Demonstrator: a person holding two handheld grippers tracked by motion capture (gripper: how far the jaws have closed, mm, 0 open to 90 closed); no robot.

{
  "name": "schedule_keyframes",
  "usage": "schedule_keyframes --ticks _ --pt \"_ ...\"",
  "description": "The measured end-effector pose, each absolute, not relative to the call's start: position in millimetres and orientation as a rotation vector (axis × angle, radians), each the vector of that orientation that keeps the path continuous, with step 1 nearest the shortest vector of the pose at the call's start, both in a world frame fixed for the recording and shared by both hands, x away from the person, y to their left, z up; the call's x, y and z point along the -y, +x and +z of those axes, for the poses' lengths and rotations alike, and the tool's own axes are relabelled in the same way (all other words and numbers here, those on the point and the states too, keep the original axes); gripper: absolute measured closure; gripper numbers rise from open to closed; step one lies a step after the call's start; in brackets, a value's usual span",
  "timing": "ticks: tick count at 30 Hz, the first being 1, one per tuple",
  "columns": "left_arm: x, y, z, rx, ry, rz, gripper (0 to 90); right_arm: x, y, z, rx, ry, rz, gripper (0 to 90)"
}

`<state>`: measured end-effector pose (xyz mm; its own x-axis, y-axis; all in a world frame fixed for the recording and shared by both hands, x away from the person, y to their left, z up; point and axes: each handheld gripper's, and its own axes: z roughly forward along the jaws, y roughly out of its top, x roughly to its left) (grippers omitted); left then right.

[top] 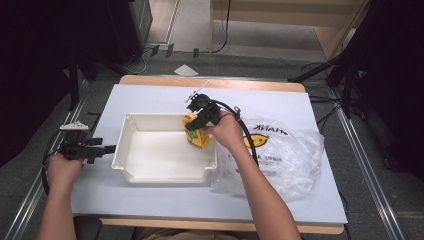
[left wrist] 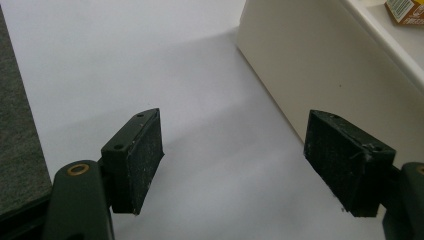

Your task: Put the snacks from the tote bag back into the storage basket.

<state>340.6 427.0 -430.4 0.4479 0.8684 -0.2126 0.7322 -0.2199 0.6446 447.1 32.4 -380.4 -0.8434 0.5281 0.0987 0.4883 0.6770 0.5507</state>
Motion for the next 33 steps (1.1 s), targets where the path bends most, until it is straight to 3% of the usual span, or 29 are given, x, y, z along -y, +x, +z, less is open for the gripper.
schedule_keyframes --ticks 33 --pt "-426.3 341.4 -431.6 -1.335 2.017 0.241 24.7 -23.8 442.4 -387.8 -2.758 0.774 0.890 51.7"
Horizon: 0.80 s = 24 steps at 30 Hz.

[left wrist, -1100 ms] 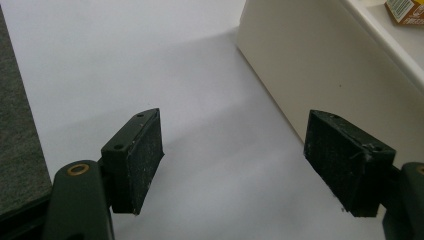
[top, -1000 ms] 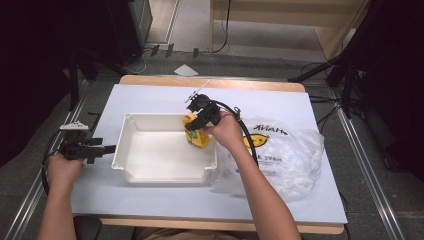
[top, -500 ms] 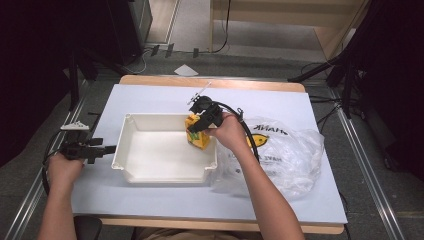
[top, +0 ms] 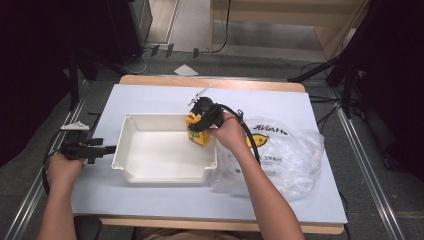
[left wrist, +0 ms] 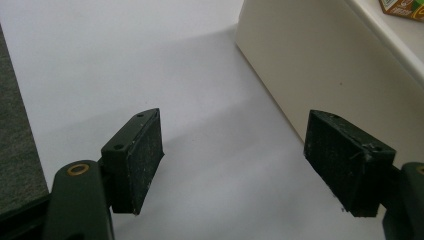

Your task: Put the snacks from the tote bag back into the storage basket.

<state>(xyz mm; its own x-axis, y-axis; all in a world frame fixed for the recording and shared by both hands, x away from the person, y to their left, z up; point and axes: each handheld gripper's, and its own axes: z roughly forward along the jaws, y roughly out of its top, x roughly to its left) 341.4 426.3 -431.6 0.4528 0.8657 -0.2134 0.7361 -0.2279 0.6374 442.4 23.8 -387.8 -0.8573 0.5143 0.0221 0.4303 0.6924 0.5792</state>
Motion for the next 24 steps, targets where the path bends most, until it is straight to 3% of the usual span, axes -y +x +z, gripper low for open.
schedule_keyframes --ticks 12,24 --pt "-424.9 341.2 -431.9 -1.336 2.017 0.242 24.7 -16.6 443.0 -388.0 -2.814 0.875 0.934 45.9" --pt "-424.1 340.9 -432.4 -1.334 2.030 0.229 24.7 -3.5 437.2 -357.5 -2.802 0.958 0.990 41.8"
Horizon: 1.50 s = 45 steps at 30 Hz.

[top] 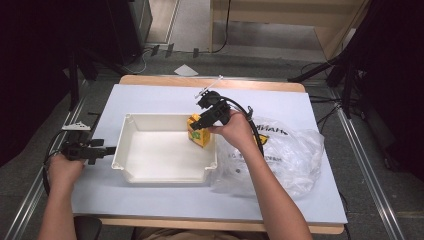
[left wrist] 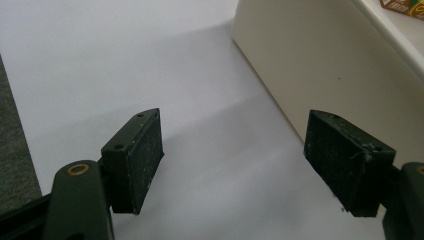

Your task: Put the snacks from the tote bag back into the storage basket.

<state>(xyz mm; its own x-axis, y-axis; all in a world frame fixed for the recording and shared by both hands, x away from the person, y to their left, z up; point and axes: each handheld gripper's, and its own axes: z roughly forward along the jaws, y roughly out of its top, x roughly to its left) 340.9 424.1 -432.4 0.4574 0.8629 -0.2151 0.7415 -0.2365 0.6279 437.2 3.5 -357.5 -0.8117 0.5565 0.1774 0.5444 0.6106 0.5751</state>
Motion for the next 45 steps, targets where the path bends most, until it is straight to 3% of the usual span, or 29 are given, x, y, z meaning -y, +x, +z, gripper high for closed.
schedule_keyframes --ticks 15,37,45 --pt "-423.7 341.9 -432.9 -1.337 2.030 0.220 24.7 5.1 408.8 -331.5 -2.794 0.932 1.062 50.6" --pt "-423.1 342.8 -432.8 -1.338 2.027 0.221 24.8 1.3 396.5 -365.4 -2.856 0.945 1.070 84.2" --pt "-422.9 342.9 -433.0 -1.338 2.027 0.221 24.8 3.3 400.0 -383.6 -2.851 0.990 1.042 88.9"
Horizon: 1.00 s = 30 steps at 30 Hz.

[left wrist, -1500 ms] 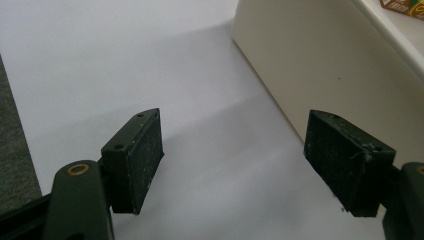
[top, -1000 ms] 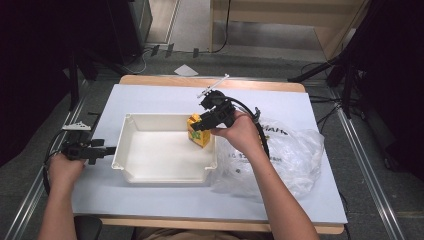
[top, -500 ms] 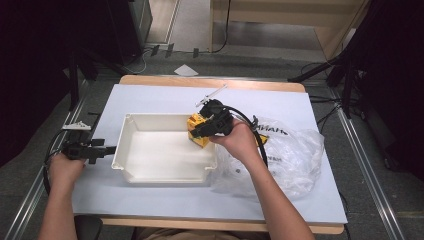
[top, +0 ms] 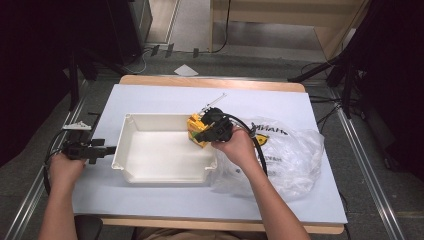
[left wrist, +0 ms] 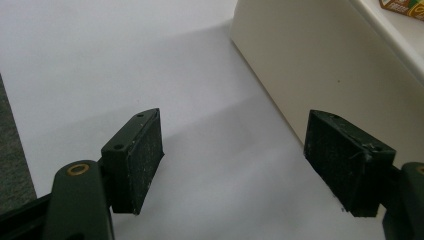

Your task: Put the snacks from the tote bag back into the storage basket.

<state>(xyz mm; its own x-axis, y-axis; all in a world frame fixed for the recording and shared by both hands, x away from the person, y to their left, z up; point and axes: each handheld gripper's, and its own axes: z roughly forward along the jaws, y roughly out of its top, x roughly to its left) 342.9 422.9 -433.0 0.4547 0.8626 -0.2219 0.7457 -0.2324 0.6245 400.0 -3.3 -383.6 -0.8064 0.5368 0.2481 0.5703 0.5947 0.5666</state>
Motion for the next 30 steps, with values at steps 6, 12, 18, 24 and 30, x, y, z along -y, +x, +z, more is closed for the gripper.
schedule_keyframes --ticks 6,12,18,24,30 --pt "-422.9 343.1 -433.1 -1.336 2.028 0.220 24.7 4.7 402.5 -389.6 2.757 -0.973 -0.994 89.8" --pt "-423.0 342.9 -432.7 -1.337 2.029 0.221 24.7 3.7 403.1 -392.0 2.770 -0.978 -0.983 90.0" --pt "-421.8 344.2 -433.8 -1.332 2.035 0.216 24.8 4.1 404.4 -394.8 2.774 -0.981 -0.966 90.0" --pt "-421.9 344.6 -433.2 -1.335 2.026 0.217 24.7 6.1 406.0 -397.2 2.774 -0.988 -0.963 90.0" --pt "-421.8 345.9 -433.4 -1.336 2.027 0.213 24.8 9.6 407.8 -397.8 2.770 -1.010 -0.963 90.0"
